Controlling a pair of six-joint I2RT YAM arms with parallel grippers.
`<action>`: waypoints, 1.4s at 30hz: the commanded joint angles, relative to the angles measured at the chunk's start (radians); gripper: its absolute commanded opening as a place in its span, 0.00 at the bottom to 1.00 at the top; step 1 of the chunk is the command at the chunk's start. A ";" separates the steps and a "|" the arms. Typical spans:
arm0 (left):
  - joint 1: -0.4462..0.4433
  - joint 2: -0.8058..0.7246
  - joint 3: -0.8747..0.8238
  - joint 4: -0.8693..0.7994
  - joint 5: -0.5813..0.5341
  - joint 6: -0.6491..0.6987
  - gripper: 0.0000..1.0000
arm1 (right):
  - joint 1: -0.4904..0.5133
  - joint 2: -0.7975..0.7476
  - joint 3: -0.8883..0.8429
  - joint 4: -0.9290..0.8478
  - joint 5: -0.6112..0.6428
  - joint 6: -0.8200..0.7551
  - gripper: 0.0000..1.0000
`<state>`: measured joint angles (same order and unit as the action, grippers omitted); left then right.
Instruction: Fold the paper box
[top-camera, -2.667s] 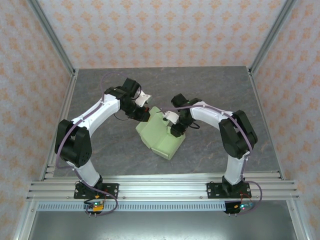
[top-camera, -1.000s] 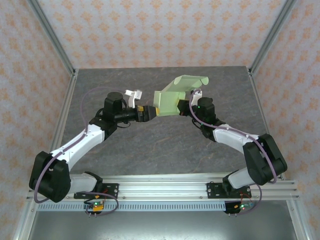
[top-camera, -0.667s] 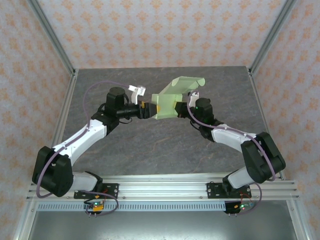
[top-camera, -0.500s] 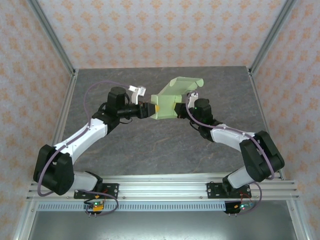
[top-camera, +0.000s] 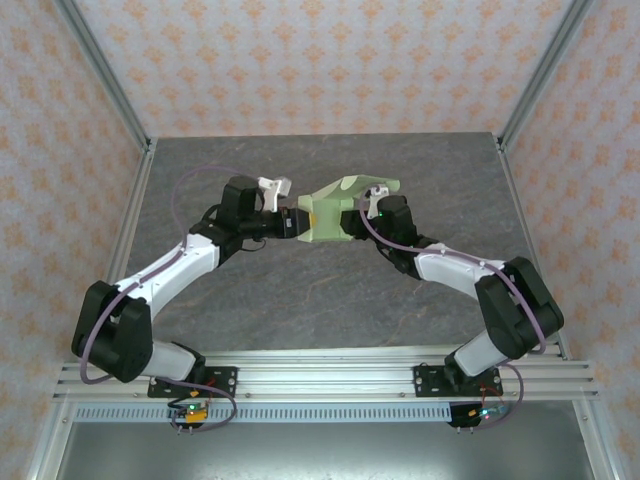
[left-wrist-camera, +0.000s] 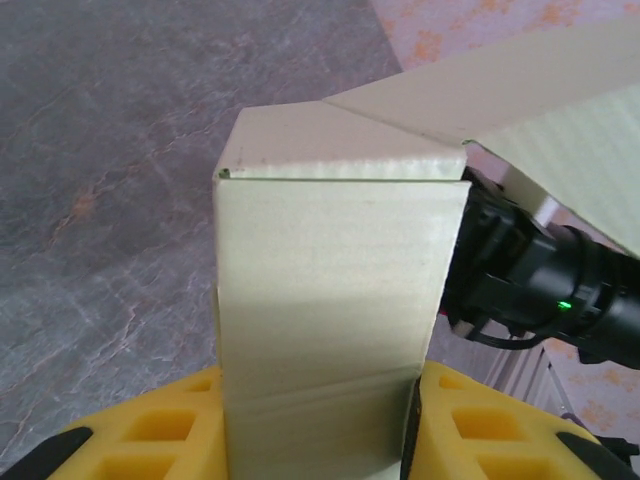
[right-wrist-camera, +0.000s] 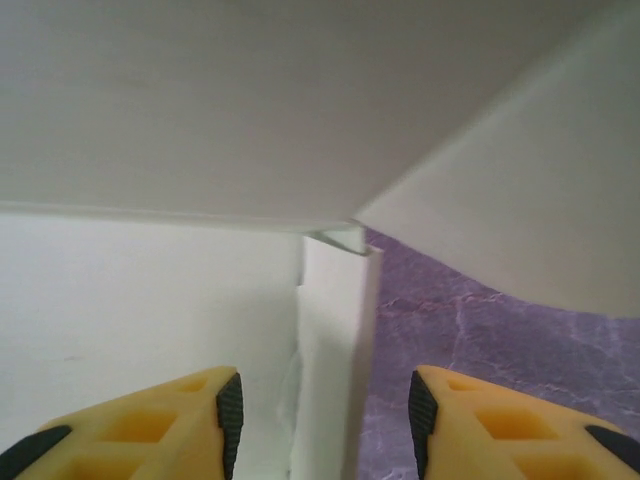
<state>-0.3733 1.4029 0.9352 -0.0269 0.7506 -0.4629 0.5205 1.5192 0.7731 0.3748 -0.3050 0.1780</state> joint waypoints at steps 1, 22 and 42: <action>-0.007 0.004 0.036 -0.009 -0.025 -0.010 0.23 | -0.020 -0.047 0.021 -0.014 -0.100 -0.034 0.49; -0.007 -0.039 0.044 0.046 0.063 -0.097 0.22 | -0.049 0.057 0.081 -0.073 -0.134 0.052 0.34; -0.008 -0.043 0.077 0.065 0.114 -0.118 0.21 | -0.057 0.044 0.079 -0.088 -0.122 0.048 0.29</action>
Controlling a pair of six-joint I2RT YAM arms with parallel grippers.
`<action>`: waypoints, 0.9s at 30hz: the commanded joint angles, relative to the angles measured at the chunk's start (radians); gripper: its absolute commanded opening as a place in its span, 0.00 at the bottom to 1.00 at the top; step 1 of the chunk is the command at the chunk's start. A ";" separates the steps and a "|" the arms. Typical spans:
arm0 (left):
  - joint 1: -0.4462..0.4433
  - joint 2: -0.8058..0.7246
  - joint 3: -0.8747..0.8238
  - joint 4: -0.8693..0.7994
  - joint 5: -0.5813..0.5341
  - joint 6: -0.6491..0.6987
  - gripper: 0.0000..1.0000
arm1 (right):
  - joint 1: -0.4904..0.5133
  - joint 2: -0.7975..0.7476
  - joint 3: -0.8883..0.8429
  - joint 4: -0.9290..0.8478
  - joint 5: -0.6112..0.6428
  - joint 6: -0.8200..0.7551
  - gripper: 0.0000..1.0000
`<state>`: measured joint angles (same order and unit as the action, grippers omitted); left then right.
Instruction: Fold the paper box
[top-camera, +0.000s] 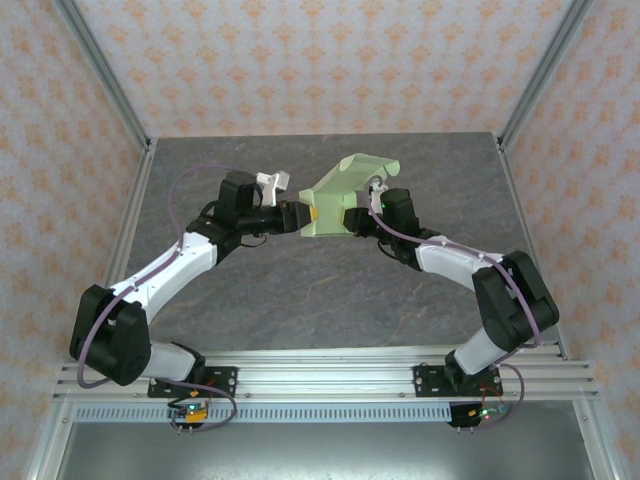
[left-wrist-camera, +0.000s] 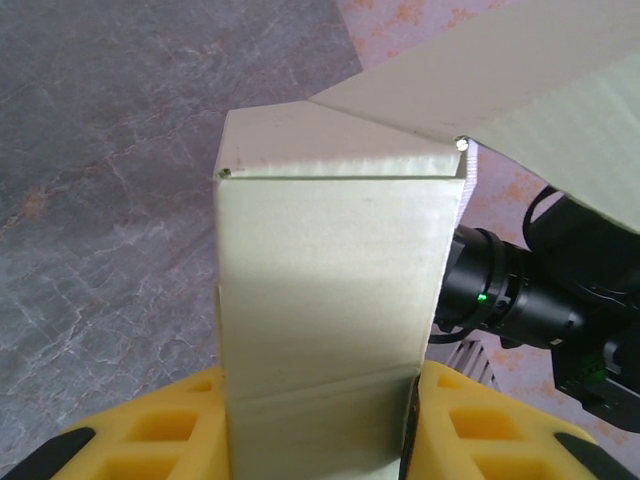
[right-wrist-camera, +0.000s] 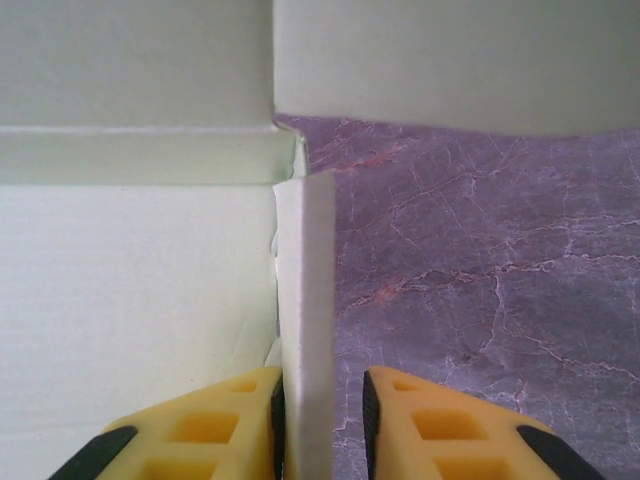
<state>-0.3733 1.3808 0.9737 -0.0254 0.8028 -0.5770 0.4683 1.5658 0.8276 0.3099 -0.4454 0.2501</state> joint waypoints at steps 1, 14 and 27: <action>-0.008 -0.022 0.039 0.066 0.069 -0.002 0.21 | -0.005 0.002 0.031 -0.027 0.021 -0.027 0.29; -0.037 -0.004 0.055 0.160 0.081 -0.101 0.21 | 0.065 -0.011 -0.003 -0.001 0.439 -0.070 0.09; -0.036 0.028 0.089 0.045 -0.007 -0.077 0.21 | 0.003 -0.048 -0.120 0.251 0.056 -0.028 0.33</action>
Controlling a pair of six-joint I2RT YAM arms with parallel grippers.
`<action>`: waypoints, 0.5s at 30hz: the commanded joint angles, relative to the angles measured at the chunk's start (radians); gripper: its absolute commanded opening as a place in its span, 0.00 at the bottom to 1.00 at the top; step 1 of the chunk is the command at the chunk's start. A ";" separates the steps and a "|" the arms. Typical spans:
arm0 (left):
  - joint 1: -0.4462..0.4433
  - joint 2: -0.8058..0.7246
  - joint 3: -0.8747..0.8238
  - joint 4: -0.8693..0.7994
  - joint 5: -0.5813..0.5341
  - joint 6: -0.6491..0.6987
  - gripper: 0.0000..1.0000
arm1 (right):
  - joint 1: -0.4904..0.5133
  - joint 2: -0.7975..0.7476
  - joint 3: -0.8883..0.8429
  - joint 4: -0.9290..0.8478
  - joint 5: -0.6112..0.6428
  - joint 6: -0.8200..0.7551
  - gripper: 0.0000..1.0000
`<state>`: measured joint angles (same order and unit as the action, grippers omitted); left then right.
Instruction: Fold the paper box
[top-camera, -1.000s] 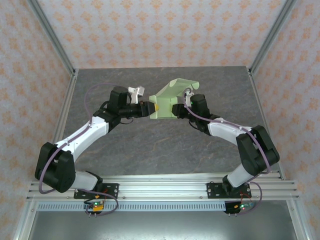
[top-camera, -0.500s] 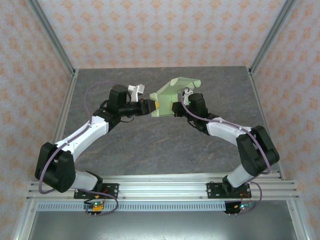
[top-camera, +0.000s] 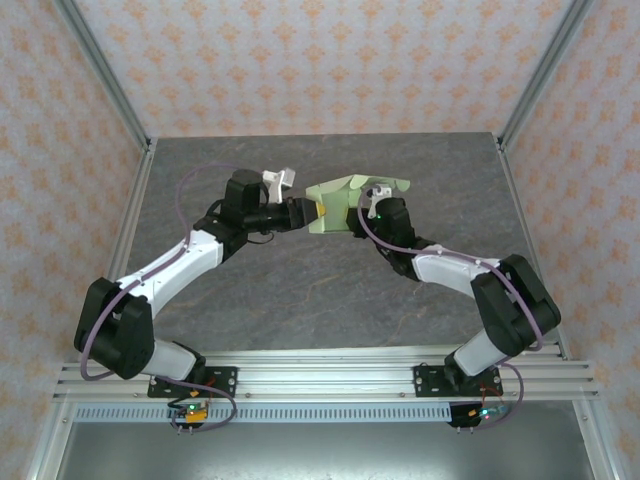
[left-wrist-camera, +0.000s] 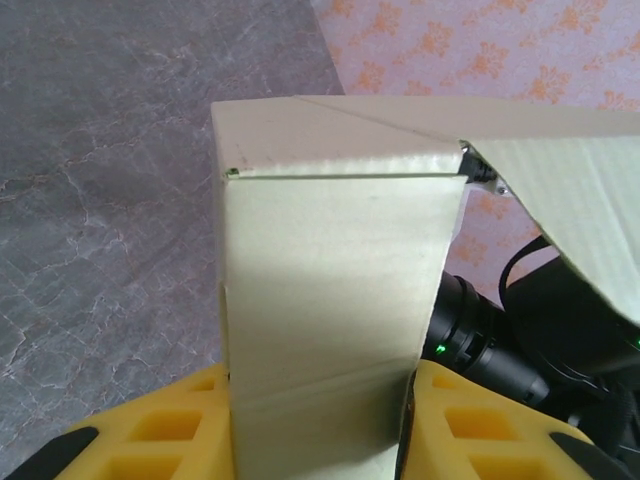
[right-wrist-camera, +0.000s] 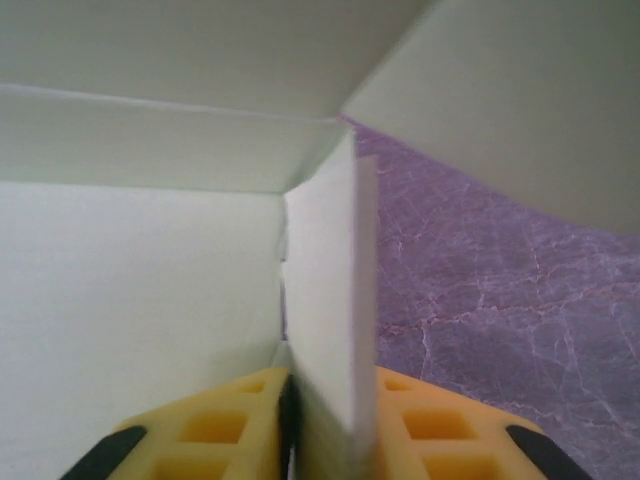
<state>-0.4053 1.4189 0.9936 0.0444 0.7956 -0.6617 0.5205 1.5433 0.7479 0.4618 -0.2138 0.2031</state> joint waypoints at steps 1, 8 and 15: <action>0.001 -0.004 0.080 -0.045 -0.004 0.010 0.21 | -0.060 -0.037 -0.048 0.108 -0.203 0.027 0.39; 0.051 0.031 0.060 0.020 -0.013 -0.106 0.21 | -0.130 -0.176 -0.169 0.264 -0.241 0.325 0.67; 0.087 0.022 0.030 0.155 0.002 -0.238 0.21 | -0.135 -0.270 -0.291 0.339 -0.014 0.813 0.80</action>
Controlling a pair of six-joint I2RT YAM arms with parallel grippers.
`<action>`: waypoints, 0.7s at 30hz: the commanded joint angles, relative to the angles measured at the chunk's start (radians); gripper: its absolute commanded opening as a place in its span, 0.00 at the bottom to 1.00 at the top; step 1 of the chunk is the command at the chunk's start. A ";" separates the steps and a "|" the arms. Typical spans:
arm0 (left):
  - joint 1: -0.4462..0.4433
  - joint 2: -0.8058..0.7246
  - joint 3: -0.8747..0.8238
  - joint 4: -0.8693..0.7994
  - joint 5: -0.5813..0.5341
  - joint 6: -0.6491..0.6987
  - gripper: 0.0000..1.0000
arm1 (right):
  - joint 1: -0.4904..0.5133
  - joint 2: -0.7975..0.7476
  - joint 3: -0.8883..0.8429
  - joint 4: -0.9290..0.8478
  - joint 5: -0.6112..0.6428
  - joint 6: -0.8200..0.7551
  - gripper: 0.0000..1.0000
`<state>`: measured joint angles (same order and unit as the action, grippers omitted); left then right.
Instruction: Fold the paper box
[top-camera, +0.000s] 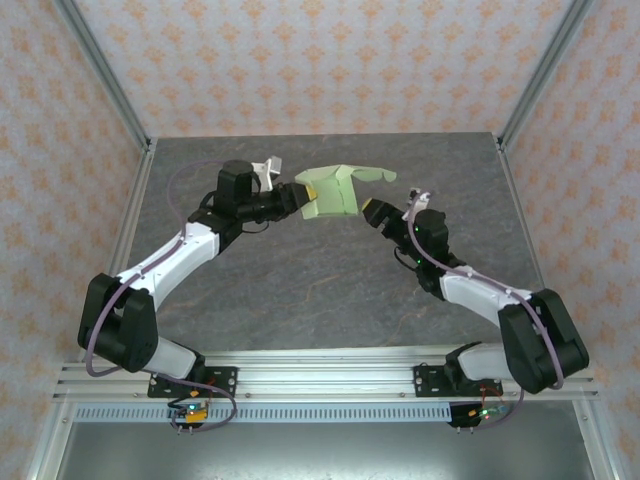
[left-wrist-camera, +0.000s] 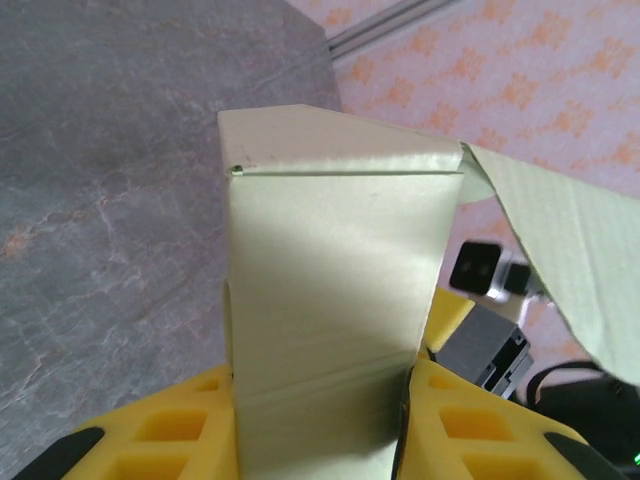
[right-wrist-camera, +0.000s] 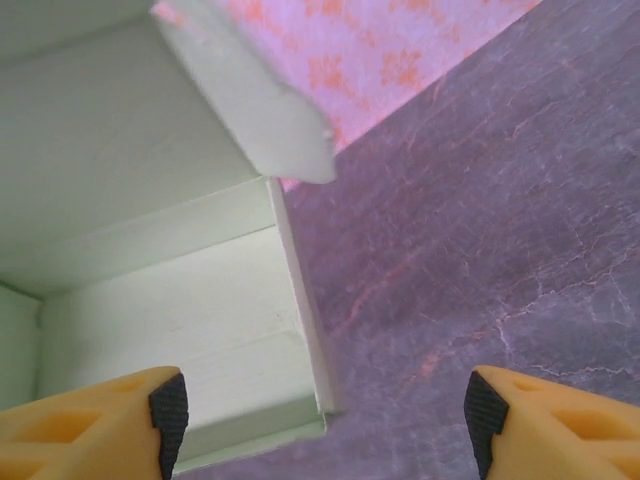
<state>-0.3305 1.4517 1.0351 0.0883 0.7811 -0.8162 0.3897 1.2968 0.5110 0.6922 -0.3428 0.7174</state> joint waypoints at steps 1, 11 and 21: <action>0.012 -0.012 -0.014 0.123 0.021 -0.100 0.21 | -0.004 -0.025 -0.056 0.093 0.132 0.383 0.82; 0.016 -0.016 -0.059 0.314 0.026 -0.382 0.22 | -0.001 0.211 0.074 0.428 -0.026 0.875 0.89; 0.019 -0.046 0.014 -0.031 -0.051 -0.137 0.44 | 0.006 0.253 0.153 0.234 0.005 0.837 0.87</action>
<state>-0.3199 1.4487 0.9924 0.3004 0.7834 -1.1545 0.4046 1.6016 0.6445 1.0115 -0.3473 1.5898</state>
